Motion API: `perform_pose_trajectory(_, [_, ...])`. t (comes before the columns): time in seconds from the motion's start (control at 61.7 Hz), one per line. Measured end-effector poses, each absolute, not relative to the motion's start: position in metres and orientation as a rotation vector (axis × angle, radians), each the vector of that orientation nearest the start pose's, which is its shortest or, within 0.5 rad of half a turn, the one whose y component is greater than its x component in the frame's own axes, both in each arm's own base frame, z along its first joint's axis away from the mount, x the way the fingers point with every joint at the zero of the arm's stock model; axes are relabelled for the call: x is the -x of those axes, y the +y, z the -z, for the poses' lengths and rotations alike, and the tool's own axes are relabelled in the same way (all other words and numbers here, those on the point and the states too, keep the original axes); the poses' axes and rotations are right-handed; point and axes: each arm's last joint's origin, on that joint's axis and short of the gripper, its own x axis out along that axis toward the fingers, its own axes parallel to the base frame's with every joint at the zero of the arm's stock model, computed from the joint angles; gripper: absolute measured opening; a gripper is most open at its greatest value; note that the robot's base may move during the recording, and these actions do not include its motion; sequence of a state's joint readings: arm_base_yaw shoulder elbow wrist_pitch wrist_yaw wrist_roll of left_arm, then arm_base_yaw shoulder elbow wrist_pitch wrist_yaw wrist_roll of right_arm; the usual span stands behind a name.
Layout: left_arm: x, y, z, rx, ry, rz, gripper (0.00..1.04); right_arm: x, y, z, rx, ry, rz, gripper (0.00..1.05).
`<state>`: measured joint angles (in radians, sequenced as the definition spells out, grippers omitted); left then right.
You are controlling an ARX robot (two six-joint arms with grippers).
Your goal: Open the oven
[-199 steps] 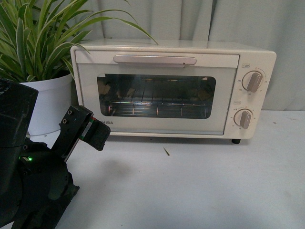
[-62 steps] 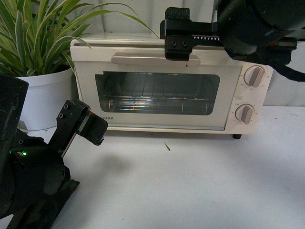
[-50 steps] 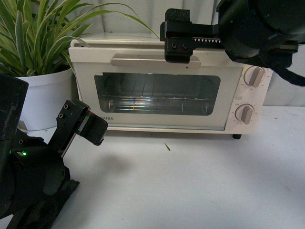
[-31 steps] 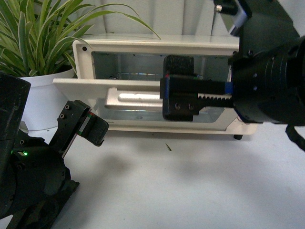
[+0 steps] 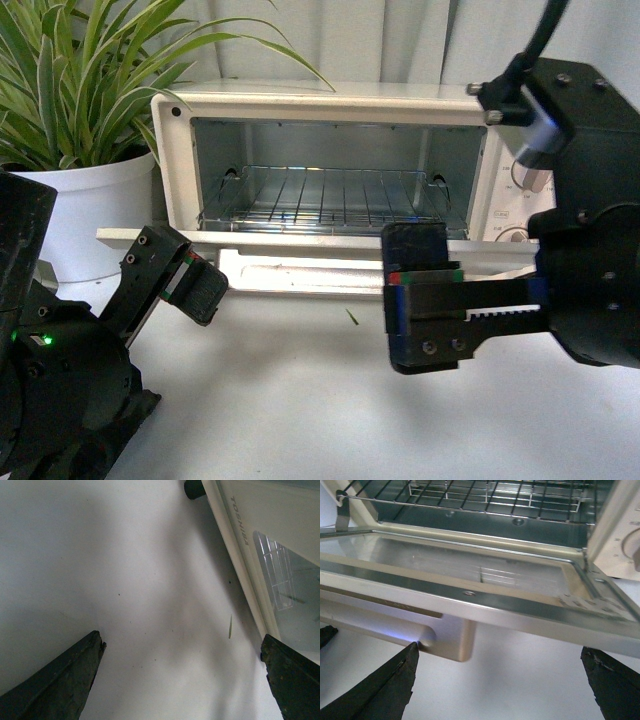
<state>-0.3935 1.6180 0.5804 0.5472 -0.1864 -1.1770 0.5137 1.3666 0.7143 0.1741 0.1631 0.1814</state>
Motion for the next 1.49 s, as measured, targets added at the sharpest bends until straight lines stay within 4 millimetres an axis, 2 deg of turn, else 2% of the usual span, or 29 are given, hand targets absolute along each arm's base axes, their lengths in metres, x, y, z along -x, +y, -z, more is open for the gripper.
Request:
perform_pose_trajectory(0.292, [-0.270,-0.100,-0.140,0.982,0.519,-0.119,0.98,-0.231,0.112,-0.249,-0.136,0.377,-0.280,0.95])
perform_pose_trajectory(0.438, [-0.267,-0.097,-0.138,0.887,0.511,-0.152,0.98,-0.230,0.096,-0.256,-0.180,0.344,-0.234,0.95])
perform_pose_trajectory(0.827, [-0.262,-0.104,-0.133,0.519,0.487,-0.200,0.98,-0.232,0.081,-0.254,-0.196,0.345,-0.206,0.95])
perform_pose_trajectory(1.054, [-0.260,-0.112,-0.127,0.315,0.472,-0.194,0.98,-0.230,0.076,-0.246,-0.194,0.362,-0.203,0.95])
perform_pose_trajectory(1.492, [-0.255,-0.118,-0.117,-0.244,0.412,-0.157,0.98,-0.226,0.071,-0.238,-0.179,0.373,-0.209,0.95])
